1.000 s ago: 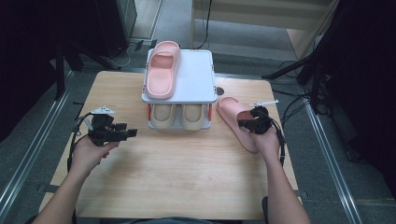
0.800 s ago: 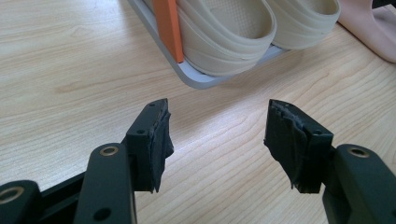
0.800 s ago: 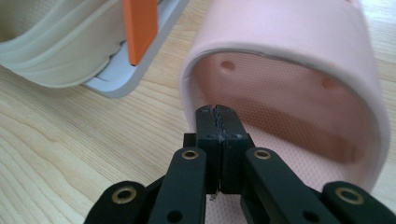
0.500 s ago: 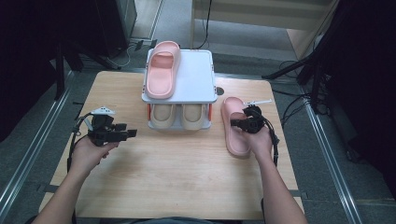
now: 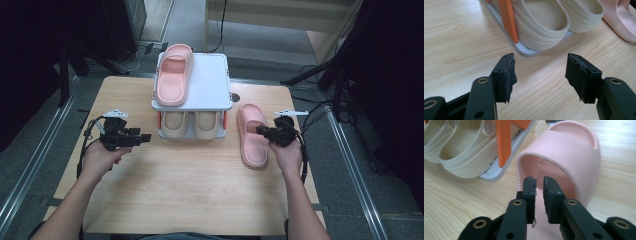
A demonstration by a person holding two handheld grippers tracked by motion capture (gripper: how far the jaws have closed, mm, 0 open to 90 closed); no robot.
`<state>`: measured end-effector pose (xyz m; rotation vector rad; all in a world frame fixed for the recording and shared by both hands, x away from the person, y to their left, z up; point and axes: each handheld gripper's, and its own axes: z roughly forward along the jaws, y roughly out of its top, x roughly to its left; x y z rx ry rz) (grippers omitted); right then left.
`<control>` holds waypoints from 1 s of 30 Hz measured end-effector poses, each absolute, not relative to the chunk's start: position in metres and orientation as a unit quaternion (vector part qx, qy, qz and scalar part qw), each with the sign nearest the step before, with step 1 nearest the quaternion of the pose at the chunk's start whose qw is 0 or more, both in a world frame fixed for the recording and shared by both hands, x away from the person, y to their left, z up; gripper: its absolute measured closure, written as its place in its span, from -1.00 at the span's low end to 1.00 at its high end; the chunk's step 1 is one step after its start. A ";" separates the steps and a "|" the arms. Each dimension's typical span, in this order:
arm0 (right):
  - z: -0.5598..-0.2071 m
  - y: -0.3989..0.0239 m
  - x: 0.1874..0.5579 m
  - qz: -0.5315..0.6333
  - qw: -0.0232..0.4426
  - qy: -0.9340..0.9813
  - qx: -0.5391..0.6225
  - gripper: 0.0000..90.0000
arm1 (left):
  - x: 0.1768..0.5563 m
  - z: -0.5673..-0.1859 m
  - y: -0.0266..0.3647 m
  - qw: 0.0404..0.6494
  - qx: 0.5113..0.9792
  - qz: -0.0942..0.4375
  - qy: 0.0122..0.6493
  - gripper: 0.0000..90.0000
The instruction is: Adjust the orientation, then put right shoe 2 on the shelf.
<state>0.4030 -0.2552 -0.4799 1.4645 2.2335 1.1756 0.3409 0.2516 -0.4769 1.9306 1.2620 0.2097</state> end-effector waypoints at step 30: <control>-0.503 -0.276 0.413 0.378 0.148 0.737 0.541 0.35 | 0.344 -0.481 0.245 0.389 0.767 0.096 0.501 -0.04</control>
